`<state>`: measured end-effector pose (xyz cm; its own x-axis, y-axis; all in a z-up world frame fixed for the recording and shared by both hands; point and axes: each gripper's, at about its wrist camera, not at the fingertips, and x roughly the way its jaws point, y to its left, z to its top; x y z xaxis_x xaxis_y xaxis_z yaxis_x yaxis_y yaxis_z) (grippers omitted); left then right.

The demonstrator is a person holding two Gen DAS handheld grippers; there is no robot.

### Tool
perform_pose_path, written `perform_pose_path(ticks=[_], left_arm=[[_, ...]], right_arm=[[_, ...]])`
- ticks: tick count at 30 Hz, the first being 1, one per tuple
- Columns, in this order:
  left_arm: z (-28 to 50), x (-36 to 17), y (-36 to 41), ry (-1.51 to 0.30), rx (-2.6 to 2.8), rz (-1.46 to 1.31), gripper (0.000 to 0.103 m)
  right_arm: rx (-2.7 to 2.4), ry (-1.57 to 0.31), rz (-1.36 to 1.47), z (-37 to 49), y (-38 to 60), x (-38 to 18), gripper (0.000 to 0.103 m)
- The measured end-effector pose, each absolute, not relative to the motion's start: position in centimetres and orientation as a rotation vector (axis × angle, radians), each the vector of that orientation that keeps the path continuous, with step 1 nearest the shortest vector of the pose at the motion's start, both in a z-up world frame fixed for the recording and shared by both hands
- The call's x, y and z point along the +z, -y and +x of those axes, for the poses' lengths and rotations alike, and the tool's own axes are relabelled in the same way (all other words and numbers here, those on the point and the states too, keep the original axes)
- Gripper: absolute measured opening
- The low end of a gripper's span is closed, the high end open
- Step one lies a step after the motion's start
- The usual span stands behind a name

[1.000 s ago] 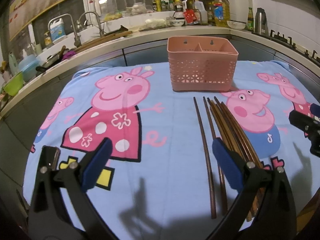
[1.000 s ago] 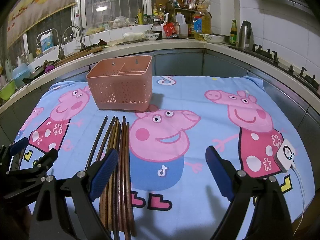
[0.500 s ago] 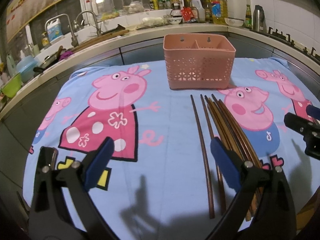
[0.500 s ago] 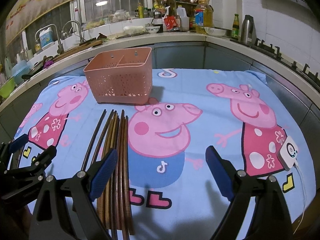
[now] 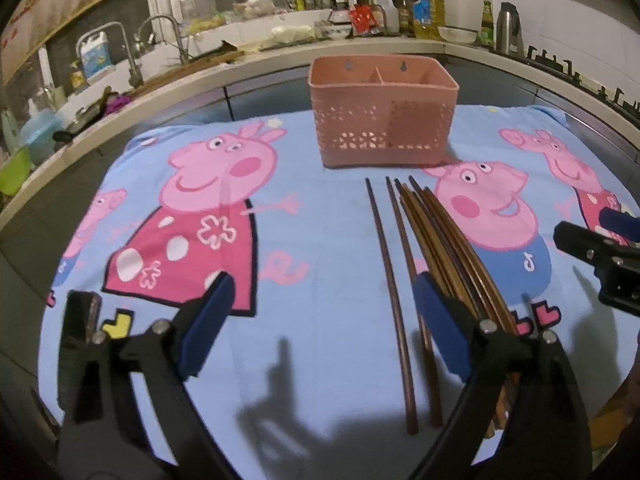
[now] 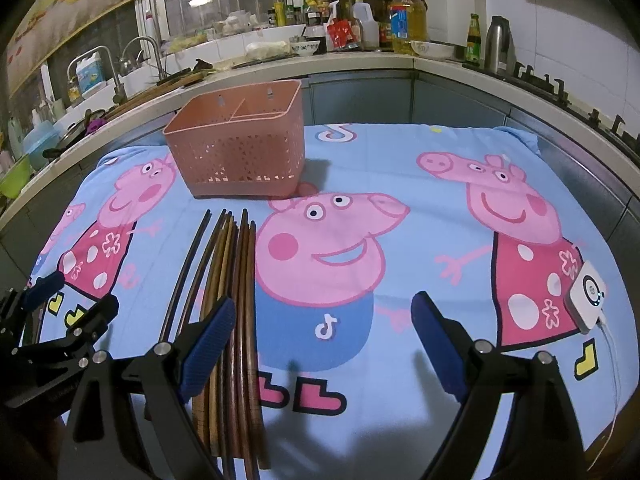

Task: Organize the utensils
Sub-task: 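Close the left tool on one chopstick while the right tool grasps another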

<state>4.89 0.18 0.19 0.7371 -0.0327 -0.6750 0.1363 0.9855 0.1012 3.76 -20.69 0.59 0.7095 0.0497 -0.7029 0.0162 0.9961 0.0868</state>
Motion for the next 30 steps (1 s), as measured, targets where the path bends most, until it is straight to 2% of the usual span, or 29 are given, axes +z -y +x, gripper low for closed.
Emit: perform_pose_path(ticks=[5,8,10,16,24,30], left_arm=[[5.4,-0.4,-0.4,-0.788,-0.131,0.106,0.080],[5.7,-0.4,-0.7,-0.801,-0.151,0.075,0.079],[6.0,-0.6,-0.7,-0.814,-0.176,0.055,0.079],[6.8,-1.5,-0.1,-0.851,-0.229,0.045,0.072],[8.2,-3.5,0.5,-0.892,-0.217,0.089,0.064],[9.0,-4.6,0.5,-0.911,-0.201,0.106,0.063]], right_arm=[[0.022,-0.797,0.090,4.0,20.7,0.1,0.054],[0.056,-0.821,0.084,4.1,20.7,-0.6,0.040],[0.098,-0.842,0.099,4.2,20.5,-1.0,0.024],[0.182,-0.883,0.051,4.1,18.5,-2.1,0.002],[0.206,-0.945,0.066,4.7,18.1,-3.9,0.000],[0.216,-0.963,0.060,5.0,17.8,-4.7,0.000]])
